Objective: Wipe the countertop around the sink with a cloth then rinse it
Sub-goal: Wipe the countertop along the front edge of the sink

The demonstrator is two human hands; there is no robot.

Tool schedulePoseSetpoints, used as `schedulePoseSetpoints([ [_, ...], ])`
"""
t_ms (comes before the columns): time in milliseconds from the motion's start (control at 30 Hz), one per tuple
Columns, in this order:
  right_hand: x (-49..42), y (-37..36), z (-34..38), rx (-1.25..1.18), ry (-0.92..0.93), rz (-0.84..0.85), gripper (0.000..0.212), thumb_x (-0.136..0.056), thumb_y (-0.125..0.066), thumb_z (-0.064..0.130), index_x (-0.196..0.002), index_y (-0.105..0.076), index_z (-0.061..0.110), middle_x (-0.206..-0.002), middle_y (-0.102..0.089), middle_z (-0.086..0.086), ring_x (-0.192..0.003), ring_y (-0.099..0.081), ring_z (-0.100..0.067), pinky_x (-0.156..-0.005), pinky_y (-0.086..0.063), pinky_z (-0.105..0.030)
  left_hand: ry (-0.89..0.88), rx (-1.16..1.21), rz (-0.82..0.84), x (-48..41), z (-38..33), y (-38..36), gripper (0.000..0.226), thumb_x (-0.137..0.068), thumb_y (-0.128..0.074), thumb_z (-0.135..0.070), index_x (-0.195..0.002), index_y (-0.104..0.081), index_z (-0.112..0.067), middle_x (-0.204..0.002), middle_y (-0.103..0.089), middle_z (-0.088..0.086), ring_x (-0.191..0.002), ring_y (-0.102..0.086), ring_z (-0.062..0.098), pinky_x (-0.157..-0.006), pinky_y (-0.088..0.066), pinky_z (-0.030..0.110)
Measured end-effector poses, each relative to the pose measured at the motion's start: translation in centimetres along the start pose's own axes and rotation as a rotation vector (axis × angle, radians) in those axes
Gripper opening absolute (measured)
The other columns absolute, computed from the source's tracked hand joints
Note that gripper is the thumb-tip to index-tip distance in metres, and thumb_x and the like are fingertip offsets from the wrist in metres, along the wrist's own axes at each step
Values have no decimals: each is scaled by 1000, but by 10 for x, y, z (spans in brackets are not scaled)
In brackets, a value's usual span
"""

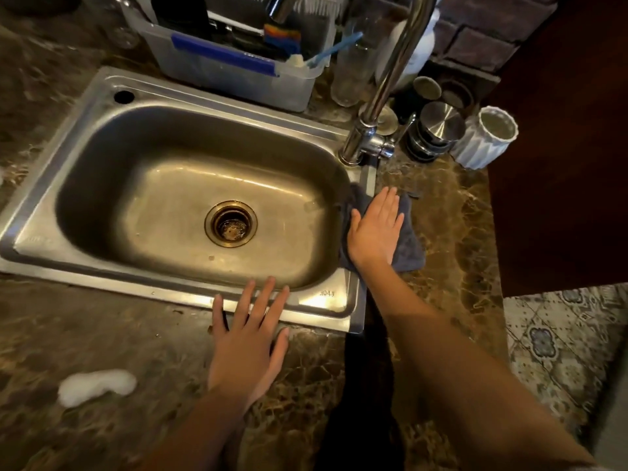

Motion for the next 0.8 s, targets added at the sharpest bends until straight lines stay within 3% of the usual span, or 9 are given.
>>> schedulePoseSetpoints([
  [100, 57, -2, -8, 43, 0, -3, 68, -102, -32, 36, -151, 1, 2, -160, -1, -15, -148, -1, -26, -119, -3, -41, -29, -23, -38, 1, -1, 1, 58, -94, -29, -44, -148, -31, -26, -155, -30, 0, -142, -28, 25, -112, -13, 61],
  [367, 179, -8, -16, -24, -185, 111, 64, -103, -26, 34, -151, 7, 8, -160, 11, -9, -147, 12, -21, -117, 8, -38, -36, -11, -34, 0, 1, -6, 58, -95, -23, -43, -148, -32, -22, -155, -29, 3, -144, -19, 26, -110, -5, 60],
  [600, 155, -8, -9, -49, -273, 84, 67, -102, -28, 37, -151, 6, 6, -160, 12, -11, -147, 11, -23, -117, 7, -41, -23, 12, -30, -1, 1, -5, 57, -97, -17, -46, -148, -26, -23, -154, -31, 4, -144, -19, 25, -110, -8, 61],
  [800, 72, -5, -6, 0, -122, 8, 70, -100, -35, 37, -151, -3, 2, -160, 0, -16, -148, 1, -27, -117, 0, -44, -4, 39, -3, -1, -2, 5, 56, -94, -28, -45, -148, -33, -27, -153, -35, -2, -144, -24, 23, -112, -12, 61],
])
Point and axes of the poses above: each hand's wrist, its own x-axis away from the middle knuckle, its own y-axis out of the back of the hand, z = x × y, the point moved 1 cm from there along -x, towards the middle knuckle
